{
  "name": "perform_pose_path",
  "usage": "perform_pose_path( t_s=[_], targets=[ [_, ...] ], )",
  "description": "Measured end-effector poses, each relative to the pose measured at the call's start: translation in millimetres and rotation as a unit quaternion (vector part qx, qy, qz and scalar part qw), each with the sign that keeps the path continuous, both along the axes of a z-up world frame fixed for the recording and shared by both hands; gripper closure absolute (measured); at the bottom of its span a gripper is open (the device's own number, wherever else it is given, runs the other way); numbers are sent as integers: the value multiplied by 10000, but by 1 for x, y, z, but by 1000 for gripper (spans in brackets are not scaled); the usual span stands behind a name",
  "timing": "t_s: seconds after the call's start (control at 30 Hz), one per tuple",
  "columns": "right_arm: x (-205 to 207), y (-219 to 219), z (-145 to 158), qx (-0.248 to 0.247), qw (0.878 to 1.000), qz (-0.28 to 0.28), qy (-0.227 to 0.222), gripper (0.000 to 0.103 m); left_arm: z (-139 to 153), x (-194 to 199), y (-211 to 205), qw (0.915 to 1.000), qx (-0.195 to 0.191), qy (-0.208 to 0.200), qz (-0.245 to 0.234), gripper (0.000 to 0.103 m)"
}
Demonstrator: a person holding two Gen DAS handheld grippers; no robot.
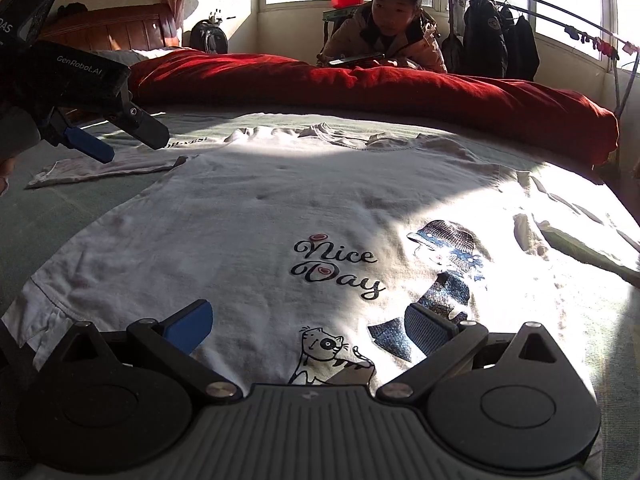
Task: Fold clothes
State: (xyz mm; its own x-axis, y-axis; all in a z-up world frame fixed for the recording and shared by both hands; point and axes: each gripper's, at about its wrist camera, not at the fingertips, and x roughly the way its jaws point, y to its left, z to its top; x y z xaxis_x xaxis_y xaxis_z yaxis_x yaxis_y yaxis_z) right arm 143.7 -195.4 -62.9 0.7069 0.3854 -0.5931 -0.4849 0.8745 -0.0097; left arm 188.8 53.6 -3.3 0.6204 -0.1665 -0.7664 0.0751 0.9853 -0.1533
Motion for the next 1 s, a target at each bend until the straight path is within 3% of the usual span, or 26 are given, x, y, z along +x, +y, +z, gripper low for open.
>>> perform_pose_path(
  t_s=[0.1, 0.2, 0.3, 0.53, 1.0],
  targets=[
    [-23, -14, -2, -189, 9995, -261, 31, 0, -23, -27, -34, 9977, 413, -9, -530, 0],
    [-31, -29, -13, -348, 9971, -602, 322, 0, -46, -43, -56, 9951, 700, -77, -699, 0],
    [-24, -38, -26, -328, 9941, -858, 576, 0, -64, -52, -67, 9946, 745, -173, -695, 0],
    [-23, -39, -33, -259, 9931, -961, 628, 0, -71, -66, -63, 9964, 567, -540, -337, 0],
    [-30, -34, -28, -351, 9914, -1130, 551, 0, -64, -79, -74, 9951, 723, -583, -349, 0]
  ],
)
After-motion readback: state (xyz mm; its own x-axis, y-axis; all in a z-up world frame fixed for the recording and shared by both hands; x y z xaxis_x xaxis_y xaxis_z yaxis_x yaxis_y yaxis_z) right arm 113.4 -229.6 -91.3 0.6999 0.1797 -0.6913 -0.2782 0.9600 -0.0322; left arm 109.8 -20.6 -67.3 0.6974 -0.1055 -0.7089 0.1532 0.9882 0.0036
